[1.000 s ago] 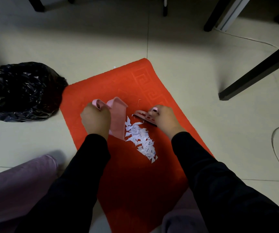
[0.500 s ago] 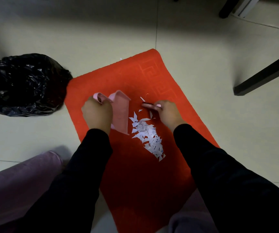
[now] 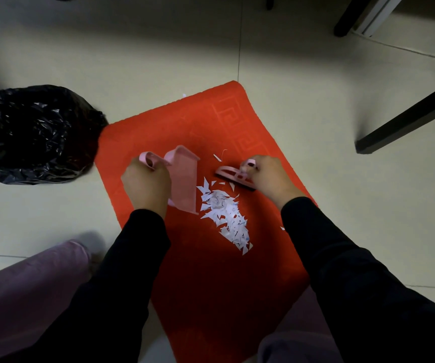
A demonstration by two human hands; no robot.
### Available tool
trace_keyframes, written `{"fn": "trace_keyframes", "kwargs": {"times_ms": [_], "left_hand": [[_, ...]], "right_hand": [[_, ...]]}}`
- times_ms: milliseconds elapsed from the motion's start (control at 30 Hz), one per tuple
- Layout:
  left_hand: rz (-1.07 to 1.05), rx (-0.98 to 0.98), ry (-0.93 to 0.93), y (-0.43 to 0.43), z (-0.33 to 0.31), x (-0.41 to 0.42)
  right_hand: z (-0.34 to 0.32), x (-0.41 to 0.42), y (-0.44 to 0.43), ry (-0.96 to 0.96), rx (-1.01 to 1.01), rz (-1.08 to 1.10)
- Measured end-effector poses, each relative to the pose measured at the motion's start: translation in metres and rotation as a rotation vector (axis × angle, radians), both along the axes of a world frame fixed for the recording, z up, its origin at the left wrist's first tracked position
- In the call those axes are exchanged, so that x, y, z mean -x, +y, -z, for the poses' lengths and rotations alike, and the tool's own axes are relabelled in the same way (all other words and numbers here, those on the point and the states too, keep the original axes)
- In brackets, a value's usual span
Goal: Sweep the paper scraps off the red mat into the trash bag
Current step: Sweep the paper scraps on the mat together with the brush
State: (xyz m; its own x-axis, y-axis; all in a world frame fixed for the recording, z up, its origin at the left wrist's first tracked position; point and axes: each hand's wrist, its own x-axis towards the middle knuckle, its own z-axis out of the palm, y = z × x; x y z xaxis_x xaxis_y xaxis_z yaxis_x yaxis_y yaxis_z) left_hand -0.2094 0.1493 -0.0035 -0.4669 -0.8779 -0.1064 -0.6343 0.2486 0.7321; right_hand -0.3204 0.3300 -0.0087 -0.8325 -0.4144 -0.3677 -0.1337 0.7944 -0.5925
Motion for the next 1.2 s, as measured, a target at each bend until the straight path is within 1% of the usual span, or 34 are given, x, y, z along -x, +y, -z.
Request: {"fn": "trace_keyframes", "kwargs": {"times_ms": [200, 367, 533, 733, 867, 1000, 1100, 1200], "left_hand": [[-0.004, -0.020, 0.028, -0.002, 0.004, 0.016], [0.061, -0.019, 0.059, 0.003, -0.001, 0.037], [0.090, -0.028, 0.065, 0.005, 0.000, 0.062], [0.123, -0.030, 0.047, 0.004, 0.011, 0.077], [0.128, -0.028, 0.013, 0.004, 0.015, 0.086], [0.135, -0.015, -0.006, 0.004, 0.018, 0.093], [0.171, 0.002, -0.011, 0.003, 0.018, 0.097], [0.209, 0.040, 0.014, 0.003, 0.018, 0.106]], "right_hand": [[0.002, 0.004, -0.003, -0.003, 0.034, 0.098], [0.000, 0.017, -0.004, 0.074, 0.102, 0.169], [0.012, 0.038, -0.013, 0.141, 0.046, 0.103], [0.025, 0.048, -0.026, 0.154, -0.006, 0.029], [0.031, 0.051, -0.035, 0.102, -0.009, 0.016], [0.029, 0.052, -0.037, -0.037, -0.049, -0.056], [0.019, 0.055, -0.029, -0.037, -0.100, -0.135], [0.009, 0.060, -0.020, -0.039, -0.091, -0.099]]}}
